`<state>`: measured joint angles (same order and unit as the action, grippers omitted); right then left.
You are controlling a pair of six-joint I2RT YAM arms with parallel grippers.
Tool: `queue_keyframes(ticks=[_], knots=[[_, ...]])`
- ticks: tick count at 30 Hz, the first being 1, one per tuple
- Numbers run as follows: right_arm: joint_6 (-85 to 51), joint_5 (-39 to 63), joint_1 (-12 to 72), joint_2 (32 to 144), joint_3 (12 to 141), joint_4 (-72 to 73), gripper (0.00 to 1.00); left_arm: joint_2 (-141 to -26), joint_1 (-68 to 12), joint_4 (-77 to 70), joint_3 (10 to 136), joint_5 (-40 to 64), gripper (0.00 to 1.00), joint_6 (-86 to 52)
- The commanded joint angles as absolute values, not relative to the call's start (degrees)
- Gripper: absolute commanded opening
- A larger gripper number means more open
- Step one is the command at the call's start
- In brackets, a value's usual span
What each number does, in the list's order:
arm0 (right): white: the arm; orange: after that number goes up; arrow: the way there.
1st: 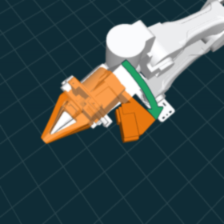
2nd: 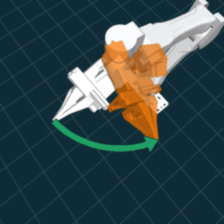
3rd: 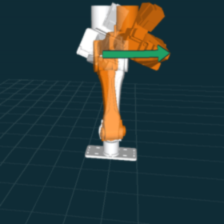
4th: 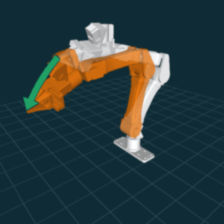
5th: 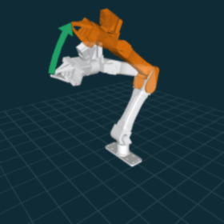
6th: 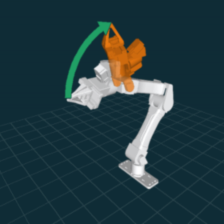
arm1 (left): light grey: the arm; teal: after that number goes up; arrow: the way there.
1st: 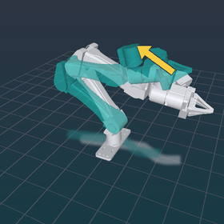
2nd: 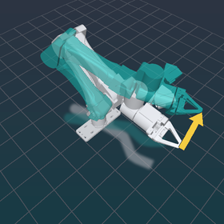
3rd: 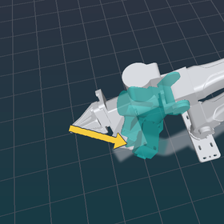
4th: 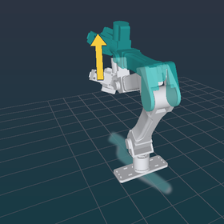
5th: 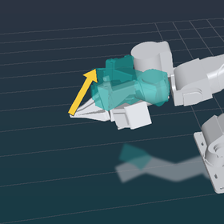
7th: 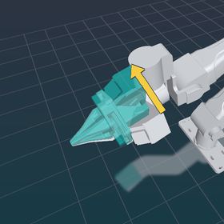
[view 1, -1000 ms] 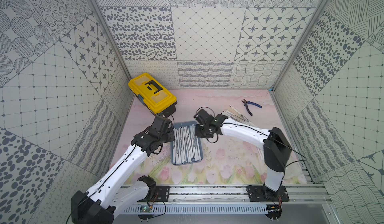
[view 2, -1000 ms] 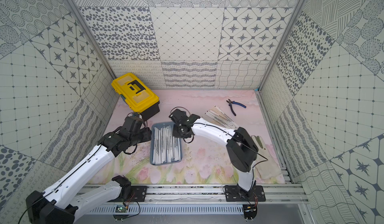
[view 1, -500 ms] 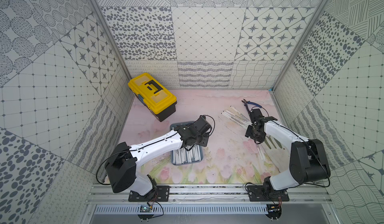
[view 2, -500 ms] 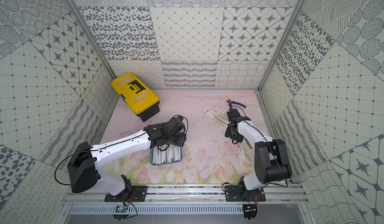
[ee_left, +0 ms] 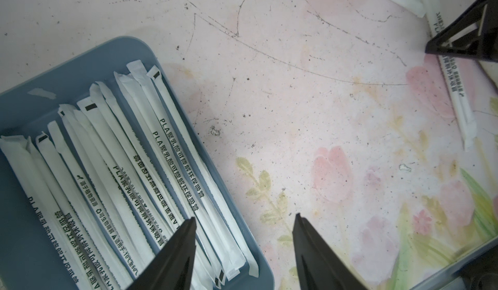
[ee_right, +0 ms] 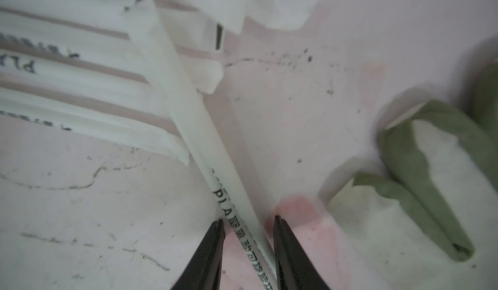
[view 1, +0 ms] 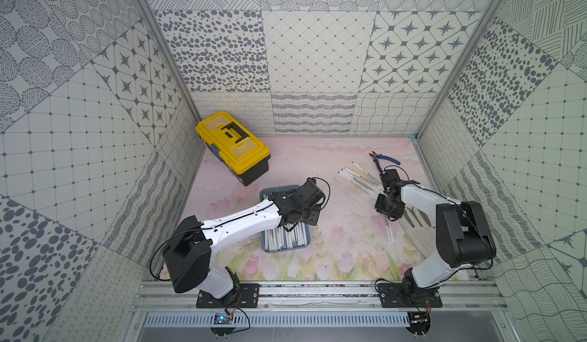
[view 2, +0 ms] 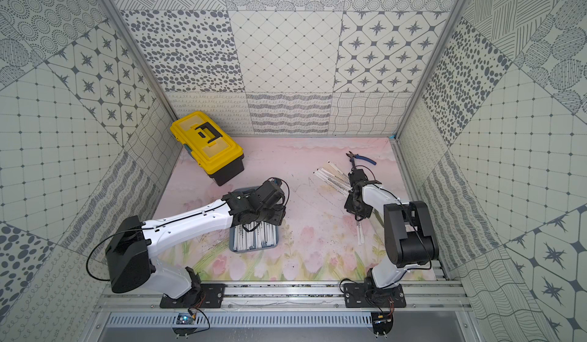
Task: Put the straws into the storage box
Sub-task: Move the straw to the center of the board, then pick up the straw from the center of the board.
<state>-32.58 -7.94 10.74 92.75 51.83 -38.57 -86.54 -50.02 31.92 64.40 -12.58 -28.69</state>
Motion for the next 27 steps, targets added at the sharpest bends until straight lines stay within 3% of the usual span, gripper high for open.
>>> queue_keyframes(ticks=[1,4,7,11,27], knots=[[-37.1,-6.5,19.5,90.2,51.5,-40.9,0.29,-85.0,-48.8,31.5,63.5,-13.9,0.62,-27.5],[-40.9,-6.2,27.8,91.6,54.8,-41.7,0.28,-83.9,-47.7,31.6,62.5,-14.0,0.62,-27.5],[-41.7,-6.0,31.3,93.1,59.0,-43.6,0.35,-82.5,-46.4,32.5,61.8,-14.1,0.62,-27.3],[-40.9,-8.1,31.5,91.0,61.7,-46.0,0.4,-79.6,-44.1,33.4,59.9,-14.7,0.62,-27.1],[-45.4,-7.8,28.6,97.9,58.1,-35.8,0.34,-76.5,-40.9,33.4,56.1,-14.7,0.62,-27.3]])
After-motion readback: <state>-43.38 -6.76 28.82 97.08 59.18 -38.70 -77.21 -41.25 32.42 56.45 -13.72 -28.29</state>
